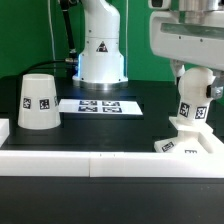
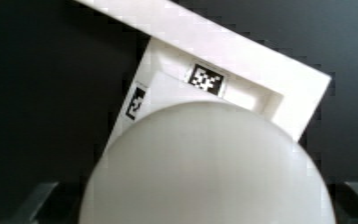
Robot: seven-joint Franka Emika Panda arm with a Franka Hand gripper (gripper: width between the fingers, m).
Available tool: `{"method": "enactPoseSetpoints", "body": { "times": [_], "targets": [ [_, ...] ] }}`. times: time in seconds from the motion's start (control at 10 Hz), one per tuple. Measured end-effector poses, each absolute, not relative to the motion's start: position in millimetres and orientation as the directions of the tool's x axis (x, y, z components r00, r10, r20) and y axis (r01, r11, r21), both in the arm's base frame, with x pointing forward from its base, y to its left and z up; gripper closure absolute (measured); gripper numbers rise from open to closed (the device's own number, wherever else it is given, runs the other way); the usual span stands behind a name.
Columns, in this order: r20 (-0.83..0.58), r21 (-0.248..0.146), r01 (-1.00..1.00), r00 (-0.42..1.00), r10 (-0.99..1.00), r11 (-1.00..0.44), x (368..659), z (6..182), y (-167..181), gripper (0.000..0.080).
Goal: Assemble lamp
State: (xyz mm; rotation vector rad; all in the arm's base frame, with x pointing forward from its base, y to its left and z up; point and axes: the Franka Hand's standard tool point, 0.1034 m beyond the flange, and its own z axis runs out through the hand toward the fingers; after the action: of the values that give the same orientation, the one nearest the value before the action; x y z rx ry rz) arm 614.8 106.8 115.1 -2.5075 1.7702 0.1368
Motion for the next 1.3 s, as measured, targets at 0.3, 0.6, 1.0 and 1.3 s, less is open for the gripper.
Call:
{"method": "enactPoseSetpoints", "body": {
  "times": [0.3, 0.6, 1.0, 1.3],
  "targets": [
    [-0.122, -0.017, -0.999, 0.047, -0.991, -0.045, 616.2, 115.5, 106.8, 0.0219],
    [-0.145, -0.006, -0.992, -0.123, -0.982, 0.125, 618.6, 116.9, 107.8, 0.0219],
    [-0.173, 0.021, -0.928, -0.370, -0.913, 0.373, 620.2, 120.1, 107.1, 0.0219],
    [-0.206, 0.035, -0.901, -0.430, -0.879, 0.433, 621.5, 121.2, 107.0, 0.0219]
  ]
}}
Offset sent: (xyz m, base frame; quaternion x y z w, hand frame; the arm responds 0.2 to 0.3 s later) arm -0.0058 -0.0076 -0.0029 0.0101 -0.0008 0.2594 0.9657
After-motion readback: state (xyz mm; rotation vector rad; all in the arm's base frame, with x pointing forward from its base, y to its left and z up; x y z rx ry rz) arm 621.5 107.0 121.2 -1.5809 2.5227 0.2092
